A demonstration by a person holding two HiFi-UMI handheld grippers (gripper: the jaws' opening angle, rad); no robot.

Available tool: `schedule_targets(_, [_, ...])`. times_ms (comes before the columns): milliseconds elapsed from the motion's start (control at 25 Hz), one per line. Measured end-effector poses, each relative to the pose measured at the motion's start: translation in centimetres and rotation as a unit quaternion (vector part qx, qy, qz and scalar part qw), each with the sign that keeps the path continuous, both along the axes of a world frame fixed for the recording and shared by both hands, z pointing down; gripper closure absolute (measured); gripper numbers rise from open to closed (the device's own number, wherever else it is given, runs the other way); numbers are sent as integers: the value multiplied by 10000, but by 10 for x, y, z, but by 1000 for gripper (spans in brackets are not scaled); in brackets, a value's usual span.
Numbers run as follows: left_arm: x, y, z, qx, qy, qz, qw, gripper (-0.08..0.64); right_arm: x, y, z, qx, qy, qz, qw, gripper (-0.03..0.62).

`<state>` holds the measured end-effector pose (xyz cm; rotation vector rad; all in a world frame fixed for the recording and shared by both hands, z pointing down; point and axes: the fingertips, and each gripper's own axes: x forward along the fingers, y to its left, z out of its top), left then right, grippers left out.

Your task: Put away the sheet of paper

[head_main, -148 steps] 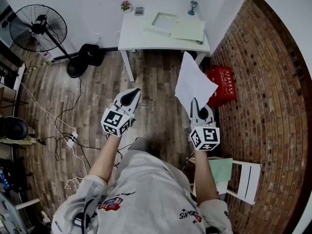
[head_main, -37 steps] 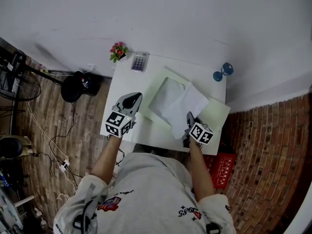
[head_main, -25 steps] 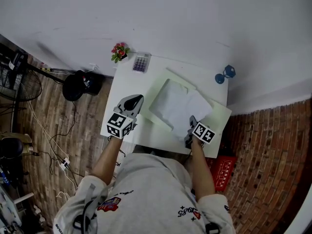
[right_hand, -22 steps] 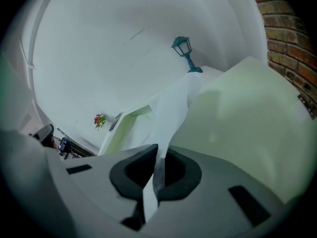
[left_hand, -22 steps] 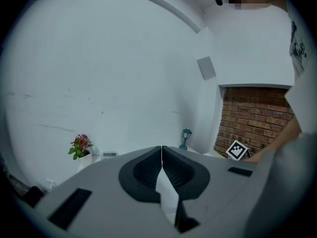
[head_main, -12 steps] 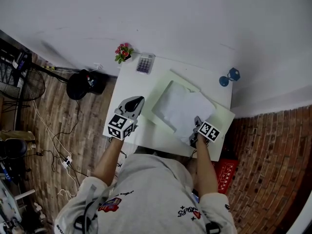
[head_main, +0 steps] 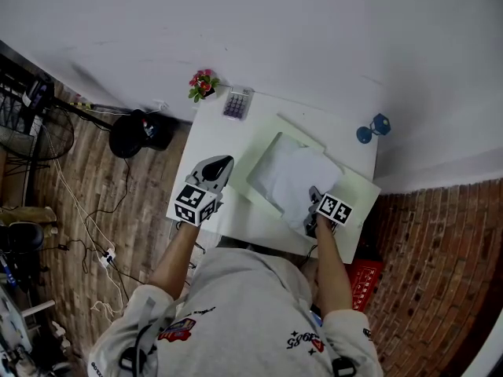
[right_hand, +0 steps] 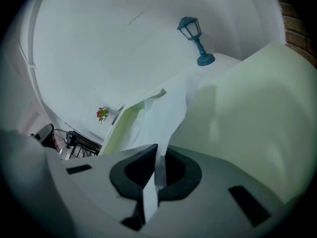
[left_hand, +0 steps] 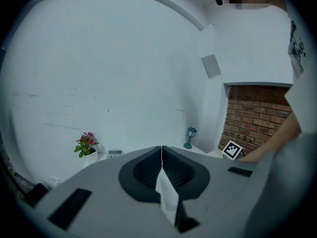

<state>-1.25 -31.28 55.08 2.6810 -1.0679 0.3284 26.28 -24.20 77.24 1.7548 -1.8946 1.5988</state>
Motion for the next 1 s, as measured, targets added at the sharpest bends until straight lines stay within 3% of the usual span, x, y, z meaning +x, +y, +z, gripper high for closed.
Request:
schedule_targets(360, [1, -5, 1, -34, -16, 9, 10000, 537, -17, -19, -2, 39, -603, 300, 9977, 592])
schedule_targets(720, [-6, -5, 5, -86, -46, -32, 9999, 537, -14, -28, 2, 79, -121, -139, 9998, 592])
schedule_targets(1000, [-12, -9, 8, -117, -58, -74, 9999, 537, 10, -23, 10, -1, -36, 153, 9999, 584])
